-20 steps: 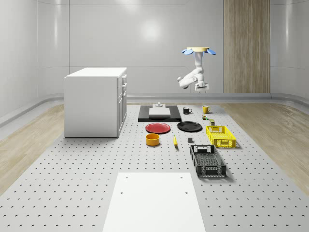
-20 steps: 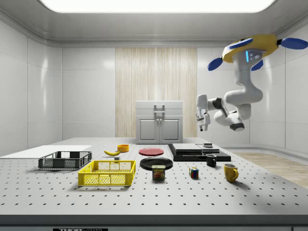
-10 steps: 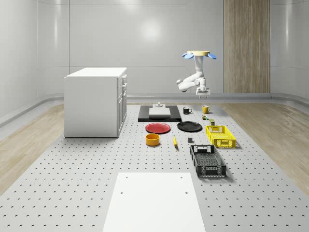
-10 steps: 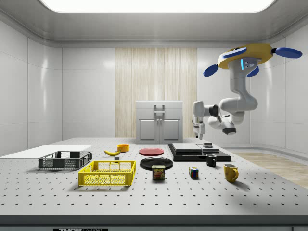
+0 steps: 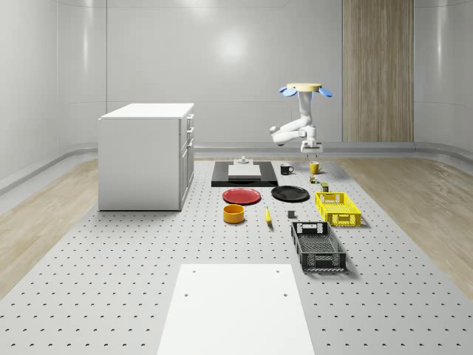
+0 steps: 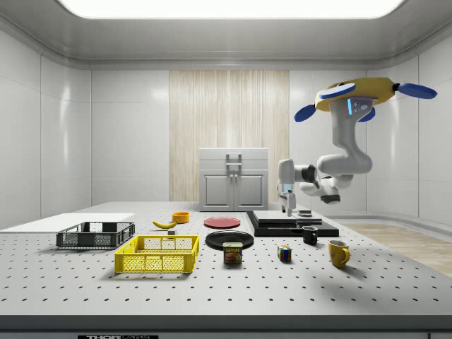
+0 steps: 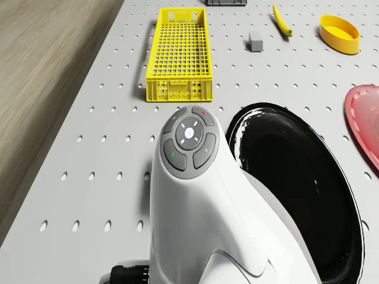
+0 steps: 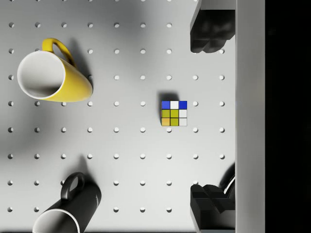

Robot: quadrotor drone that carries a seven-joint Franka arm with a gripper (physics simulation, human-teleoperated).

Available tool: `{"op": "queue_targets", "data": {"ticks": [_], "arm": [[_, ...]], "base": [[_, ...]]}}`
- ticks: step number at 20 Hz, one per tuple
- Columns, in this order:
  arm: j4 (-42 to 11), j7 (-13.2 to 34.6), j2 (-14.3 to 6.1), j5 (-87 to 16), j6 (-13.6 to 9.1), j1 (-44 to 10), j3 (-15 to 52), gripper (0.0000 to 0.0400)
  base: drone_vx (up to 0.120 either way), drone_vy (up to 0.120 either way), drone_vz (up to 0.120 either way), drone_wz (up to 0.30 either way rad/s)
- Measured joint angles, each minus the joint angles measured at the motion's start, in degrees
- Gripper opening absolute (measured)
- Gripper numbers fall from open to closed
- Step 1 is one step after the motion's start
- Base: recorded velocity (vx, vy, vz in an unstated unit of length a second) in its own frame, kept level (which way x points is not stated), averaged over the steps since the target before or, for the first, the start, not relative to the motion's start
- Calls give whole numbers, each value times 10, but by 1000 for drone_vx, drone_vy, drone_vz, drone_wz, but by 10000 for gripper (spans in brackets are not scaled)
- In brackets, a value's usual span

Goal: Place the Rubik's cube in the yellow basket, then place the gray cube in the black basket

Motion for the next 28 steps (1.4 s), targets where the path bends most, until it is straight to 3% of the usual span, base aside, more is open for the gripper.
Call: {"op": "queue_targets", "data": {"ticks": [6, 28], "arm": [[1, 6, -18, 9, 15, -7, 6, 400], [5, 24, -75, 39, 68, -26, 23, 400]], "base": [[0, 47, -120, 0], [0, 0, -113, 0]]}}
